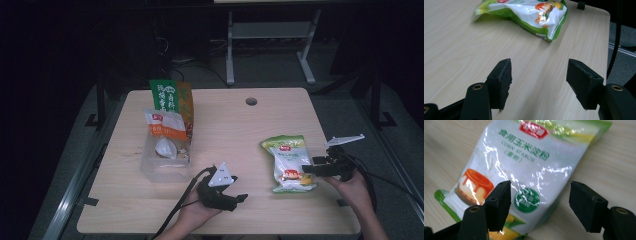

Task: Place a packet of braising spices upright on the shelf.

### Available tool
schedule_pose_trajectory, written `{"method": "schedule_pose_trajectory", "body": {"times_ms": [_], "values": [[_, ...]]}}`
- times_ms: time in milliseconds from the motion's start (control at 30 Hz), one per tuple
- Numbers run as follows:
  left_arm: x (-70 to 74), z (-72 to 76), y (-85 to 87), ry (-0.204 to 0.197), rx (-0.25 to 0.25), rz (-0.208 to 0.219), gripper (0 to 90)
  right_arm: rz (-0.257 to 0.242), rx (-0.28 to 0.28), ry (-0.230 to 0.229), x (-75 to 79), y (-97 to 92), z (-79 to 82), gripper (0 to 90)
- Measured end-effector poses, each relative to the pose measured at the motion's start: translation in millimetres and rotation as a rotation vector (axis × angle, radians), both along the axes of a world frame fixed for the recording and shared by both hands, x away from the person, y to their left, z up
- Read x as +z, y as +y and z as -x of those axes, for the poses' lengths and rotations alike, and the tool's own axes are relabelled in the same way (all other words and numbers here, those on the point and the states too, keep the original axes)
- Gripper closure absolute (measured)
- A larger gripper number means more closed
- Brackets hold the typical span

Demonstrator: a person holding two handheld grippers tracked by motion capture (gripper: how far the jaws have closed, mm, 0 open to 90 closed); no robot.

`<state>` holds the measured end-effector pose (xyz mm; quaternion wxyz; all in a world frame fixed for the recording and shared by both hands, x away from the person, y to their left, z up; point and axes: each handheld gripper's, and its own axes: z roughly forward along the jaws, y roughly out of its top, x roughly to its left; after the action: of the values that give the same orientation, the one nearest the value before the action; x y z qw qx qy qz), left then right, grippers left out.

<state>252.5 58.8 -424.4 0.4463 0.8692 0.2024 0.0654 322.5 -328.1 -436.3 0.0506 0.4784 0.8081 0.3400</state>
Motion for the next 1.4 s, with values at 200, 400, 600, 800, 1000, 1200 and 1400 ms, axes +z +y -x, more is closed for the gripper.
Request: {"method": "schedule_pose_trajectory", "body": {"times_ms": [200, 400, 600, 800, 1000, 1200, 1400], "values": [[-5.9, -2.1, -11.4, 0.019, -0.016, -0.009, 36.7, -0.112, -0.001, 0.025, -10.6, -8.8, 1.8, 44.2], [-4.1, -5.7, -12.0, 0.021, -0.009, 0.0, 36.7, -0.144, -0.015, 0.026, -12.3, -8.9, 6.8, 52.5], [-4.3, -7.2, -13.0, 0.016, -0.009, -0.002, 36.8, -0.166, 0.016, 0.038, -14.2, -2.1, 9.7, 53.1], [-6.3, -8.2, -16.7, 0.022, -0.005, -0.001, 37.2, -0.144, 0.004, 0.042, -11.3, 5.8, 13.2, 54.3], [-12.0, -11.0, -27.4, 0.037, -0.025, -0.007, 41.7, -0.148, 0.026, 0.046, -11.3, 17.2, 17.4, 54.1], [-19.2, -18.9, -52.2, 0.047, -0.043, -0.021, 48.5, -0.139, 0.03, 0.05, -10.0, 23.2, 18.5, 53.7], [-29.6, -30.0, -79.0, 0.059, -0.056, -0.059, 52.5, -0.144, 0.022, 0.026, -11.6, 23.0, 21.8, 53.6]]}}
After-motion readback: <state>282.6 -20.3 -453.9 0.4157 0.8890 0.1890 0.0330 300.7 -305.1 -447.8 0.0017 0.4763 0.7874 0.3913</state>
